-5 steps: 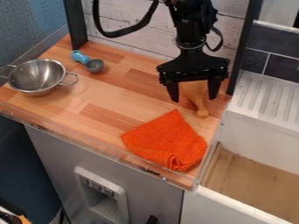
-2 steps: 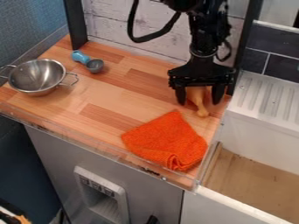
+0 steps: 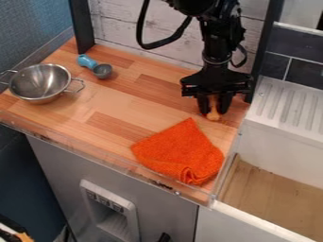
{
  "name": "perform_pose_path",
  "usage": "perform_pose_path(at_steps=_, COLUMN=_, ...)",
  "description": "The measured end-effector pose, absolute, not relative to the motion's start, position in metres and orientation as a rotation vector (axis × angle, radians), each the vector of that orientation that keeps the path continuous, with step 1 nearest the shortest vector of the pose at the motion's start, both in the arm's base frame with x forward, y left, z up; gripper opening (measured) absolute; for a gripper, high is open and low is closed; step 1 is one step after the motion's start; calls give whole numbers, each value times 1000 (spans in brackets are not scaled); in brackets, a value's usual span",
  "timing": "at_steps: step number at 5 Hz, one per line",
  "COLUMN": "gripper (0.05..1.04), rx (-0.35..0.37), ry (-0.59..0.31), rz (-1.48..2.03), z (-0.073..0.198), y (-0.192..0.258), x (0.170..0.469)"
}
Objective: Move the chicken drumstick to the bottom middle of the table
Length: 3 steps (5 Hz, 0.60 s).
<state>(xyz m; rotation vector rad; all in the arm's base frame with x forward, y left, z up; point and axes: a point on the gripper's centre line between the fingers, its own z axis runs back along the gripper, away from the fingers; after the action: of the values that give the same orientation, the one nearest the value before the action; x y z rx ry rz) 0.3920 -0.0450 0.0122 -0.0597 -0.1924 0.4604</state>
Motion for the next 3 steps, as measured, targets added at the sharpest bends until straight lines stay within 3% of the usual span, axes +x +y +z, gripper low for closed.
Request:
perform_pose_path(at_steps=1, gripper=319, rx=-64, ry=-153, rz=451, z=12, y=-45, x=387)
perform_pose_path(at_steps=3, gripper=318, rx=-120, ry=-215, rz=536, z=54, y=-22, x=378)
